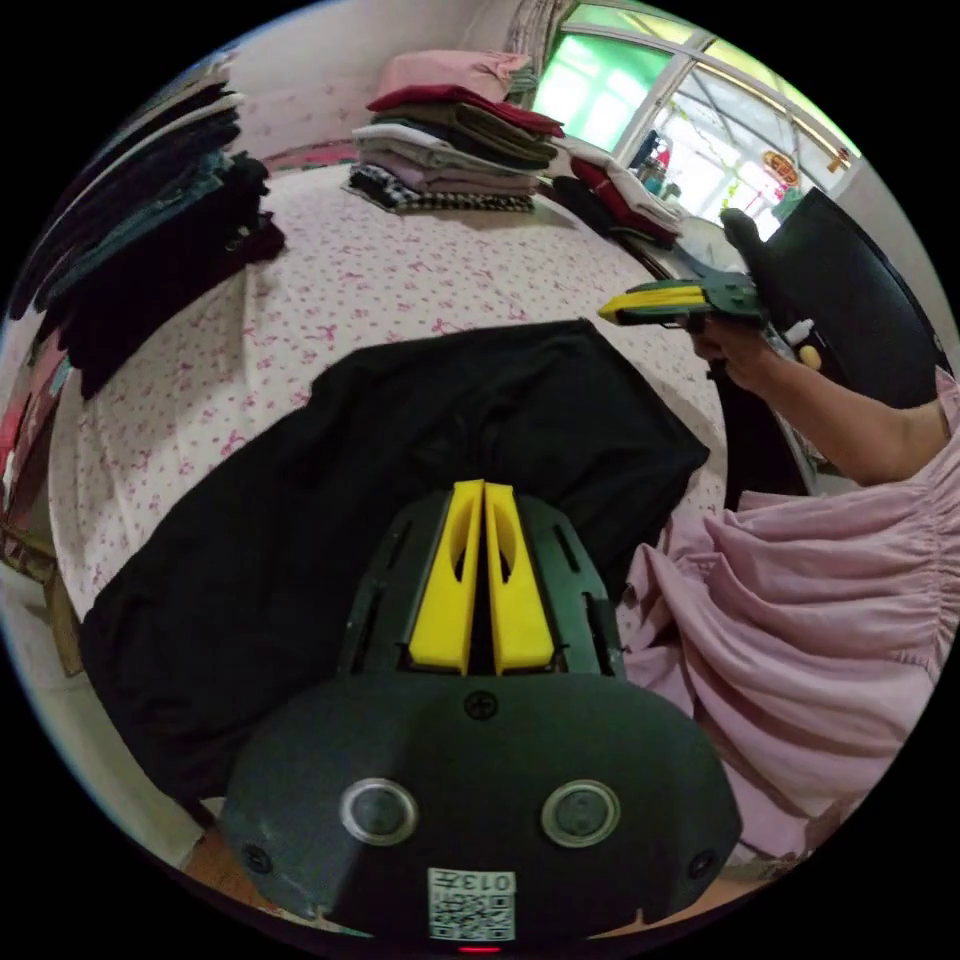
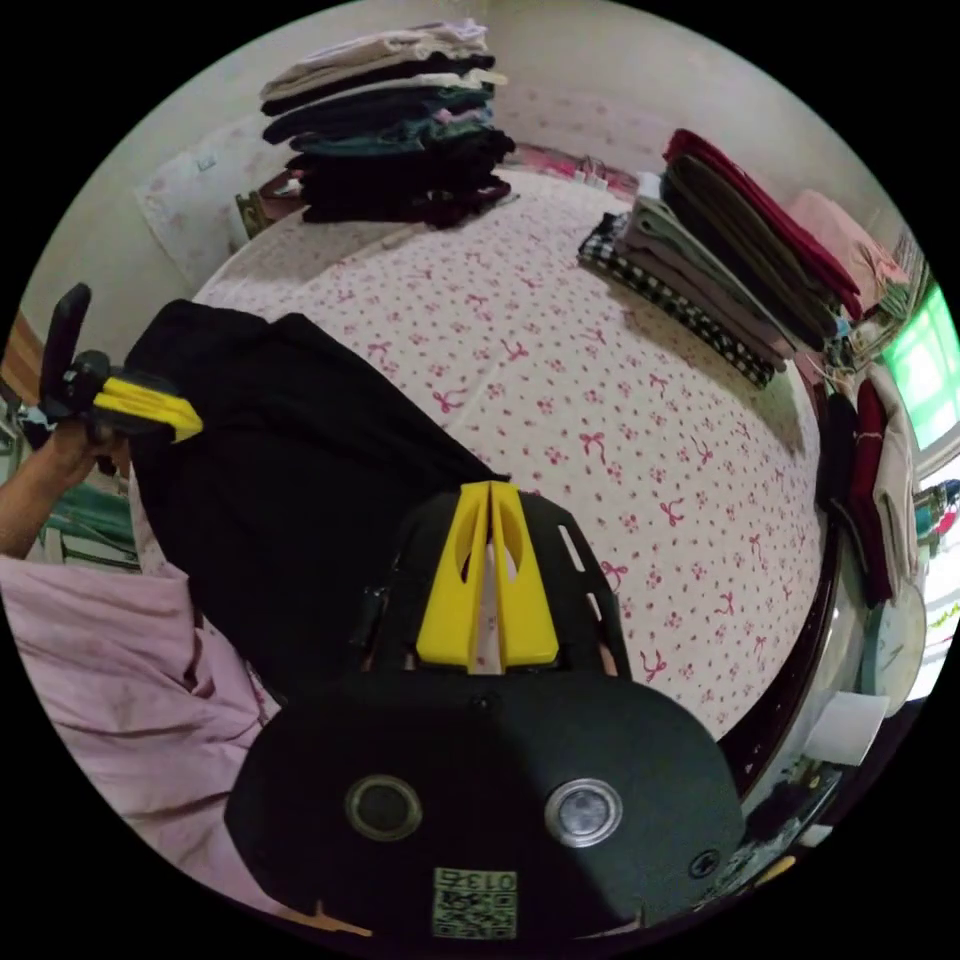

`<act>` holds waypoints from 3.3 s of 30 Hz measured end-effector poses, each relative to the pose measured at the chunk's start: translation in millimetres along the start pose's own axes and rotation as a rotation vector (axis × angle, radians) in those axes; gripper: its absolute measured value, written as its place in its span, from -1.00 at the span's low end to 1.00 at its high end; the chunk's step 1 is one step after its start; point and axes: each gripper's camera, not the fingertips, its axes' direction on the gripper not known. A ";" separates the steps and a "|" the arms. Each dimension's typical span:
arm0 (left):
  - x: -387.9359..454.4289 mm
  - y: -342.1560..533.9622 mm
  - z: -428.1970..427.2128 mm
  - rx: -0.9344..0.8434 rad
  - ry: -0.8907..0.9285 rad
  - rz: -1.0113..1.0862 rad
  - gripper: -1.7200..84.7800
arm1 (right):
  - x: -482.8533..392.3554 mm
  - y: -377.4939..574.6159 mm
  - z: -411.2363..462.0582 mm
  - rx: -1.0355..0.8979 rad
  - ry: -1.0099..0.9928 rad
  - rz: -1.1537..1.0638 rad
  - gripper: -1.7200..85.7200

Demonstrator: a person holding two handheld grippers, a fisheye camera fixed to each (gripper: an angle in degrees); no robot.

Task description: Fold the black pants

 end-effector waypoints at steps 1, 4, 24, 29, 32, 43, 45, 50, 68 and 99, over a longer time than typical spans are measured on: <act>-5.7 4.2 -6.7 0.025 -0.042 -0.025 -0.97 | -9.4 -6.4 -3.9 0.023 -0.001 -0.033 -0.96; -31.6 10.6 -19.4 0.083 -0.065 -0.109 -0.97 | -33.5 -24.0 -3.5 0.060 0.006 -0.092 -0.96; -143.3 87.3 -75.8 0.029 -0.380 -0.291 -0.97 | -233.1 -269.7 81.4 0.059 -0.201 -0.413 -0.95; -171.1 121.4 -69.7 -0.035 -0.334 -0.321 -0.97 | -263.3 -310.9 119.4 -0.030 -0.158 -0.445 -0.95; -192.5 147.7 -77.8 0.052 -0.262 -0.358 -0.96 | -264.0 -326.2 127.3 -0.011 -0.177 -0.431 -0.95; -204.6 356.3 -180.5 0.435 -0.321 -0.716 -0.71 | -305.2 -391.4 116.4 0.123 -0.365 -0.486 -0.86; -218.7 406.8 -176.7 0.495 -0.213 -0.828 -0.65 | -326.9 -409.4 120.3 0.115 -0.433 -0.523 -0.82; -257.8 493.7 -136.2 0.643 0.159 -1.000 -0.56 | -398.9 -455.7 139.2 0.045 -0.562 -0.670 -0.77; -274.9 496.7 -131.4 0.749 0.369 -0.955 -0.76 | -487.6 -491.1 231.2 -0.193 -0.547 -0.877 -0.89; 190.0 42.2 0.6 0.004 0.010 0.236 -0.65 | 93.3 33.0 198.6 0.060 -0.428 0.265 -0.74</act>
